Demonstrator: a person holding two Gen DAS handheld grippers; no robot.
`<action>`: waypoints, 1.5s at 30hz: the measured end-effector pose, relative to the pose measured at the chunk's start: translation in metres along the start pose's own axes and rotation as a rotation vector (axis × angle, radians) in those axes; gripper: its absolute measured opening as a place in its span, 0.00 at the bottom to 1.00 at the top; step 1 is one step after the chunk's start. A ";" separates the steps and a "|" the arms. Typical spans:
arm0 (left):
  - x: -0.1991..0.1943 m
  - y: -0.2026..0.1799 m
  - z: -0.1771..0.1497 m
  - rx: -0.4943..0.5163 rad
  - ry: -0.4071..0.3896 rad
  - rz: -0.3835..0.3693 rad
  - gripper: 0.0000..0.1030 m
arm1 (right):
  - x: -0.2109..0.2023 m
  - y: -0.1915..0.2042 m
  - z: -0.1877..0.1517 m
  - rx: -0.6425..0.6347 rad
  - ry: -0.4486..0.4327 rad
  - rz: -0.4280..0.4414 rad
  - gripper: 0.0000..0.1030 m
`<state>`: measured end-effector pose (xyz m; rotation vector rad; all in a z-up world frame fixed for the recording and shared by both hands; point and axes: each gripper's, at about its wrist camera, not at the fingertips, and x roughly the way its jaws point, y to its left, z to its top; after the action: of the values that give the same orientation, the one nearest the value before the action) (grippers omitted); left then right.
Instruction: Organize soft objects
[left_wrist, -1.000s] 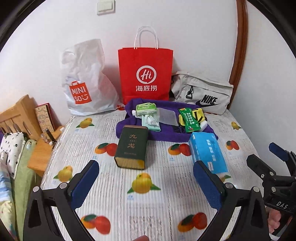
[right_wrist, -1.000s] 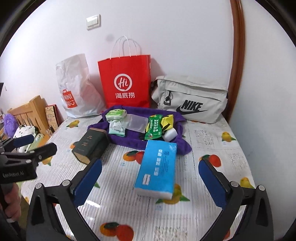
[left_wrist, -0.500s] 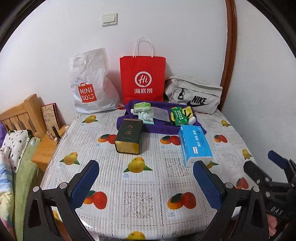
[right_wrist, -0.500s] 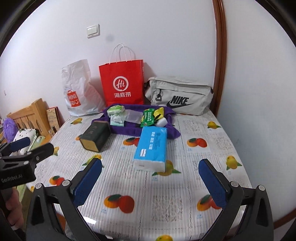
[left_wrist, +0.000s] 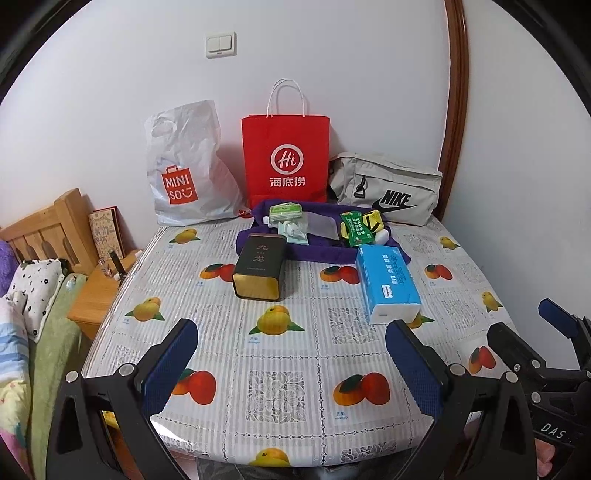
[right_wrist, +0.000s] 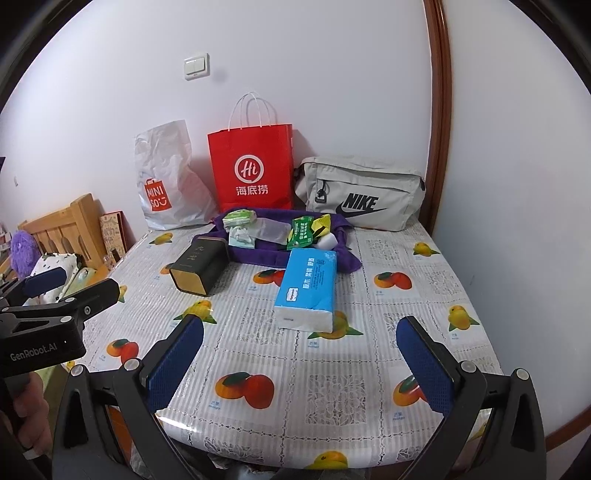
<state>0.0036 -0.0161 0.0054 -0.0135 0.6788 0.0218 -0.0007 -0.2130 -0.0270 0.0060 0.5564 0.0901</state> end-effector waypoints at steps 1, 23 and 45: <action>0.000 0.001 -0.001 -0.003 0.002 0.001 1.00 | 0.000 0.000 0.000 0.000 0.001 0.000 1.00; 0.001 -0.003 -0.004 0.004 0.008 -0.002 1.00 | -0.001 -0.005 -0.004 0.010 0.010 -0.008 1.00; 0.000 -0.004 -0.004 0.000 0.008 0.001 1.00 | -0.002 -0.003 -0.003 0.002 0.008 -0.006 1.00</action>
<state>0.0010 -0.0198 0.0019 -0.0130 0.6872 0.0230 -0.0039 -0.2161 -0.0286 0.0064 0.5647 0.0837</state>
